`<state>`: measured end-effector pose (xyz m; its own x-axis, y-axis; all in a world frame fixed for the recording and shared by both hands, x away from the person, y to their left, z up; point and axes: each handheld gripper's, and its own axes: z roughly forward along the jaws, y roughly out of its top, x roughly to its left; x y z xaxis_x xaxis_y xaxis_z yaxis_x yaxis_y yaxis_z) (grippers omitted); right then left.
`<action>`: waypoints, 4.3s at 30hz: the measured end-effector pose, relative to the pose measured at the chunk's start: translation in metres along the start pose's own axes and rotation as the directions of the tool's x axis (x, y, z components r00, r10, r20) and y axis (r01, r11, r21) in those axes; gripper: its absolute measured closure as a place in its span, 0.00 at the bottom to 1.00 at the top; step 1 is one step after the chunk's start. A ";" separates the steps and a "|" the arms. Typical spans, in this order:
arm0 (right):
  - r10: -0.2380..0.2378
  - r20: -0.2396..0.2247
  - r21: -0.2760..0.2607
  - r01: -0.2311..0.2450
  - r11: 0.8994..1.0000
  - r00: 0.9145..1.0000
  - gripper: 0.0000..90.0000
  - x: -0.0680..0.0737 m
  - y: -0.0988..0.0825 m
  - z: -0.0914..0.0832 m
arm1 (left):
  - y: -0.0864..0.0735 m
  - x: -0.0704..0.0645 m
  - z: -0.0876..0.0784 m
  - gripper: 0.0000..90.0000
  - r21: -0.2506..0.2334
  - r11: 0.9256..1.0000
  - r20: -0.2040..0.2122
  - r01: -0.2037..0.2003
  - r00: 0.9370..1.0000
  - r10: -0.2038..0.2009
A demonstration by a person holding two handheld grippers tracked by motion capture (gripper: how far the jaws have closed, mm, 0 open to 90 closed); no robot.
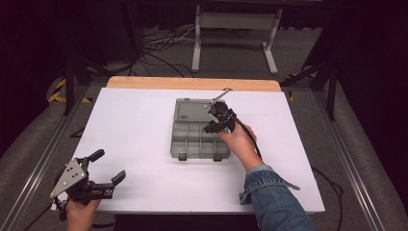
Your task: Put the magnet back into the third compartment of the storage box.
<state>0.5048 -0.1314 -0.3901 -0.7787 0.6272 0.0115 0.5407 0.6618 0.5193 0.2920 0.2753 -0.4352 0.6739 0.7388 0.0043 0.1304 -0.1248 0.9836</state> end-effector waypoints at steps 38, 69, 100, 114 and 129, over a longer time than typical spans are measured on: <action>-0.002 0.004 0.038 0.002 0.999 1.000 0.67 0.003 0.001 0.016 | 0.000 0.001 0.000 0.00 0.001 1.000 0.000 0.001 1.000 -0.001; -0.052 -0.012 -0.162 0.050 0.986 0.999 0.17 0.034 -0.007 -0.053 | 0.000 0.000 0.000 0.00 0.004 1.000 0.003 -0.002 1.000 0.002; -0.078 0.024 -0.477 0.080 0.875 0.997 0.00 0.046 -0.077 -0.112 | 0.001 -0.002 0.002 0.00 0.009 1.000 0.008 -0.008 1.000 0.008; -0.032 0.037 -0.612 0.048 0.789 0.999 0.00 0.045 -0.126 -0.126 | 0.000 -0.002 0.001 0.00 0.000 1.000 0.000 -0.002 1.000 0.002; 0.002 0.066 -0.661 0.042 0.749 0.998 0.00 0.043 -0.174 -0.119 | 0.000 -0.002 0.002 0.00 0.004 1.000 0.000 -0.002 1.000 0.002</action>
<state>0.3394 -0.2686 -0.3783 -0.7547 0.6546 -0.0438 0.1617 0.2503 0.9546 0.2917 0.2723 -0.4353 0.6740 0.7387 0.0060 0.1321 -0.1285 0.9829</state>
